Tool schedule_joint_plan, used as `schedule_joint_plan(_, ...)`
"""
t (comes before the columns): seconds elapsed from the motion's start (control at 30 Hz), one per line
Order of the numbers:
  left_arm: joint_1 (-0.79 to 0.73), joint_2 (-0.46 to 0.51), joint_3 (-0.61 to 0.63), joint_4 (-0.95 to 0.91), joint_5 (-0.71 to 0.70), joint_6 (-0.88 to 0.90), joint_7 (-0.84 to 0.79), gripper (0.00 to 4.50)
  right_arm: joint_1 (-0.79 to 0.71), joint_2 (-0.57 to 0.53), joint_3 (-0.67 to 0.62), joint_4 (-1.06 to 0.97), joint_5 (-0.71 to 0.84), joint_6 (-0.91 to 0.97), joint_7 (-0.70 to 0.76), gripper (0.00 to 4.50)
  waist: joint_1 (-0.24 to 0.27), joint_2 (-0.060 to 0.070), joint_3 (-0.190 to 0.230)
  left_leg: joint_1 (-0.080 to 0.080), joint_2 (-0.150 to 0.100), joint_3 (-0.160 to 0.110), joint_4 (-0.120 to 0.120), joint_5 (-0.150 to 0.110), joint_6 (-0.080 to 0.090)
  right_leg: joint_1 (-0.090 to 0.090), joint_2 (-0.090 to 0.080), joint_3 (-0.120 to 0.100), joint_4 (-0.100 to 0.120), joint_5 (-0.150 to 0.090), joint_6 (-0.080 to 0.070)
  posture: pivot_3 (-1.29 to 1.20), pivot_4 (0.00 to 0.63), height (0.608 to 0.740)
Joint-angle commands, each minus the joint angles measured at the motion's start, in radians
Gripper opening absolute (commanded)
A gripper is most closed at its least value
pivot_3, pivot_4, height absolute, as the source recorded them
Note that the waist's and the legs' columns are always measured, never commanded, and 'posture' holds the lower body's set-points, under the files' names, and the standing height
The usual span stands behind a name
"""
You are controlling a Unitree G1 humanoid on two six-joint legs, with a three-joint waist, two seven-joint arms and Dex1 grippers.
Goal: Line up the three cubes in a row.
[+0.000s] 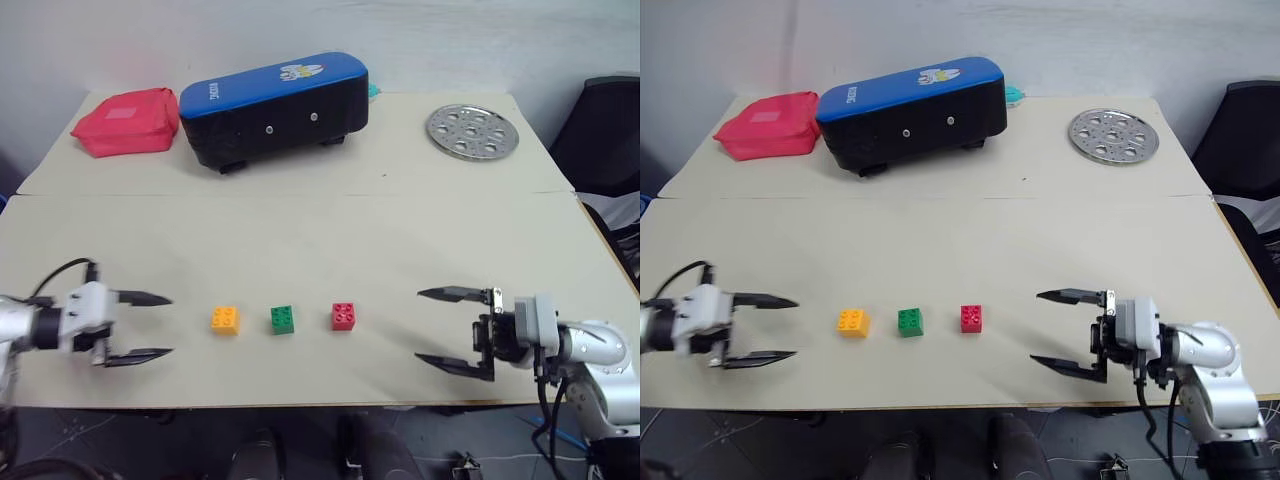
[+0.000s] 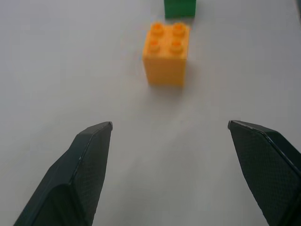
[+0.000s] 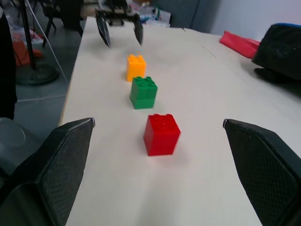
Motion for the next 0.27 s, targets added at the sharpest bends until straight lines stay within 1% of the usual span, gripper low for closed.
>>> schedule_joint_plan(0.03, 0.055, 0.047, 0.139, -0.072, -0.055, 0.107, 0.044, 4.15, -0.038, -0.113, -0.055, -0.08, 0.03, 0.122, -0.013, 4.5, 0.006, 0.001, 0.001, 0.0, 0.0, 0.0, 0.0, 0.0, 0.0, 0.0, 0.0, 0.0, 0.0, 0.0, 0.0, 0.0, 0.15, 0.74)
schedule_joint_plan(0.17, 0.072, 0.058, 0.186, -0.111, -0.049, 0.151, 0.074, 4.15, -0.026, -0.236, -0.045, -0.123, 0.035, 0.241, 0.026, 4.5, 0.018, 0.001, 0.001, -0.001, -0.001, -0.003, -0.002, 0.0, 0.0, 0.001, -0.002, -0.003, -0.002, -0.001, -0.001, 0.0, 0.15, 0.74)
schedule_joint_plan(0.23, 0.064, 0.046, 0.181, -0.125, -0.044, 0.155, 0.086, 4.15, -0.047, -0.253, -0.024, -0.126, 0.026, 0.284, 0.016, 4.5, 0.015, 0.001, 0.001, -0.001, -0.002, -0.002, -0.003, 0.0, 0.0, 0.001, -0.002, -0.002, -0.004, -0.001, -0.001, 0.0, 0.15, 0.74)
schedule_joint_plan(0.27, 0.063, 0.045, 0.174, -0.128, -0.045, 0.165, 0.084, 4.15, -0.059, -0.247, -0.014, -0.12, 0.015, 0.276, 0.016, 4.5, 0.015, 0.001, 0.001, -0.001, -0.002, -0.002, -0.004, 0.0, 0.0, 0.001, -0.002, -0.002, -0.004, -0.001, -0.001, 0.0, 0.15, 0.74)
